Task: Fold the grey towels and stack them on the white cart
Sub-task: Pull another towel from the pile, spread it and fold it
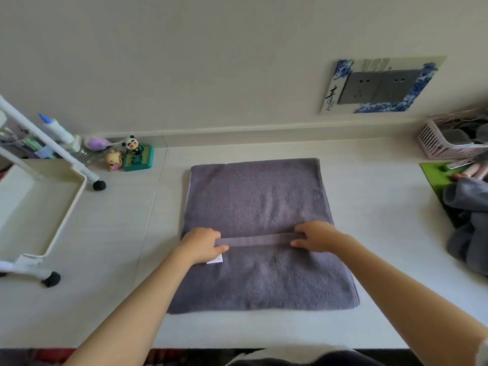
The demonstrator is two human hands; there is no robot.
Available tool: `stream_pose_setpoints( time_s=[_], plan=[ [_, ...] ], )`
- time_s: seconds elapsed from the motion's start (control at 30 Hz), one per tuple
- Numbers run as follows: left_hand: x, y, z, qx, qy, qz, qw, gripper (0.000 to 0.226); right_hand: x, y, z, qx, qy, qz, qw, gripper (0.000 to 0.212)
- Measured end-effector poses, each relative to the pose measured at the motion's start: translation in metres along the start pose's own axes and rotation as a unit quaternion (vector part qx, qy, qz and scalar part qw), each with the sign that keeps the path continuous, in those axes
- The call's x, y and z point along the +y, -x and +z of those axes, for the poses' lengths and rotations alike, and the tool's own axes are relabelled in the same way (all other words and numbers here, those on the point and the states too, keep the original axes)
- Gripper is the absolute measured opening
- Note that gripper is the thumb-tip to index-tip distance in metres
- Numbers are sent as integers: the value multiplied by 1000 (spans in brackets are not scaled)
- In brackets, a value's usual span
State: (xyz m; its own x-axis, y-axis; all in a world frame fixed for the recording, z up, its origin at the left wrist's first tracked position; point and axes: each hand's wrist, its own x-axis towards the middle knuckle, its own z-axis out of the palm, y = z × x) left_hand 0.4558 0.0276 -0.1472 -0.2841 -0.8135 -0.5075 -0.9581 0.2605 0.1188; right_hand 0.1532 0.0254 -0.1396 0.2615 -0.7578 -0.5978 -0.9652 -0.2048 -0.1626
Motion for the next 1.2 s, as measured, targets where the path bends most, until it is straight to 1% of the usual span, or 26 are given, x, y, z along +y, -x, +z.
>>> stream_pose_setpoints(
  time_s=[0.07, 0.13, 0.23, 0.3, 0.43, 0.63, 0.67, 0.73, 0.8, 0.83, 1.0, 1.13, 1.2],
  plan=[
    [-5, 1, 1, 26, 41, 9, 999, 28, 8, 0, 0, 24, -25, -18, 999, 35],
    [-6, 0, 3, 56, 56, 7, 997, 26, 14, -3, 1, 54, -27, -27, 998, 31],
    [-2, -5, 8, 107, 29, -15, 994, 25, 14, -10, 0, 77, -23, -14, 997, 29],
    [0, -10, 9, 125, -8, -27, 992, 25, 13, -16, -1, 81, -8, -9, 997, 29],
    [5, -16, 10, 120, -86, -28, 989, 25, 10, -21, -1, 88, 27, 3, 996, 31],
    [6, -18, 8, 115, -101, -16, 988, 24, 4, -18, 2, 94, 26, 25, 995, 31],
    [5, -18, 9, 129, -98, -11, 987, 23, 3, -16, 2, 103, 25, 30, 994, 31],
    [3, -13, 8, 190, -99, 17, 977, 14, -1, -12, 4, 121, 21, 47, 991, 30],
    [-1, -12, 14, 227, -121, 29, 966, 27, -4, -10, 4, 130, 17, 69, 989, 30],
    [-3, -11, 15, 233, -120, 27, 965, 30, -6, -10, 4, 129, 18, 77, 989, 31],
    [-2, -15, 10, 262, -110, 36, 958, 35, -11, -11, -5, 121, 15, 112, 986, 31],
    [0, -25, 7, 261, -98, 29, 960, 38, -17, -11, -9, 119, 9, 133, 984, 30],
    [0, -30, 8, 253, -91, 8, 963, 37, -17, -14, -9, 114, 7, 143, 983, 30]
  ],
)
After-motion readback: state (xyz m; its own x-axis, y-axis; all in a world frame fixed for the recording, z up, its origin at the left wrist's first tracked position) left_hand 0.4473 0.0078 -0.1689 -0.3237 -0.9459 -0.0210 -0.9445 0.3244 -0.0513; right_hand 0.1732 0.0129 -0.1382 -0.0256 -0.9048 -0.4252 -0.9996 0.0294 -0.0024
